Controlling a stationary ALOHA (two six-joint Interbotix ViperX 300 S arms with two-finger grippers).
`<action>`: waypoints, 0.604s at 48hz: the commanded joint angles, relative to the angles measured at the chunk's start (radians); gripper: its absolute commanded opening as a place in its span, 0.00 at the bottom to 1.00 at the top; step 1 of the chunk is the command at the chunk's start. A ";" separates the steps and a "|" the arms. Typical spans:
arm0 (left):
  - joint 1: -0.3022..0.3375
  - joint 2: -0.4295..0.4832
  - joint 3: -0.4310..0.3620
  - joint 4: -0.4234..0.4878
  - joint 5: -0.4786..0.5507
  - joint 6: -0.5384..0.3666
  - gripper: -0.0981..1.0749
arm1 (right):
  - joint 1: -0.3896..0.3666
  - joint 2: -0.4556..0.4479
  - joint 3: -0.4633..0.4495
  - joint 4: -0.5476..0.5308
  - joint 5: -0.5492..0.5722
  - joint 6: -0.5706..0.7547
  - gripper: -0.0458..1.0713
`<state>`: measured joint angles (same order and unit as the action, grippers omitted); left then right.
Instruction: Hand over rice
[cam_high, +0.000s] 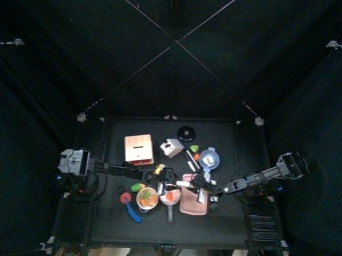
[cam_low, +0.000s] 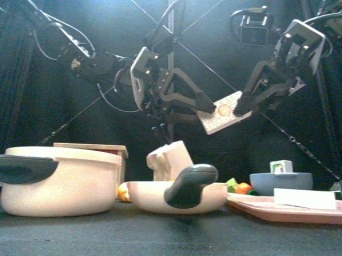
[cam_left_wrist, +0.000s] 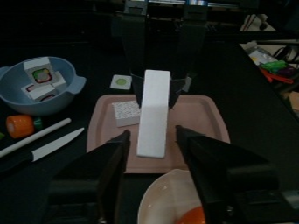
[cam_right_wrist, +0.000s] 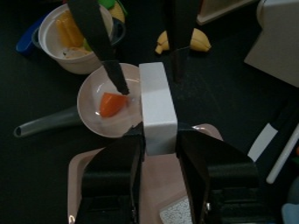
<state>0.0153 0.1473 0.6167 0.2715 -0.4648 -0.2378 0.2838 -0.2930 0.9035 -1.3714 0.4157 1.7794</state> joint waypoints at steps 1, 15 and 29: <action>0.002 -0.026 -0.017 -0.017 -0.021 0.000 0.92 | -0.002 -0.017 -0.003 0.015 -0.002 0.002 0.52; 0.003 -0.032 -0.006 -0.035 -0.029 0.002 0.92 | -0.003 -0.017 0.003 0.032 -0.002 0.003 0.52; 0.003 -0.075 0.037 -0.035 -0.035 0.002 0.92 | -0.002 -0.077 0.035 0.219 0.035 0.015 0.52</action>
<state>0.0169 0.1135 0.6519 0.2378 -0.4847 -0.2362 0.2838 -0.3206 0.9373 -1.2103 0.4310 1.7917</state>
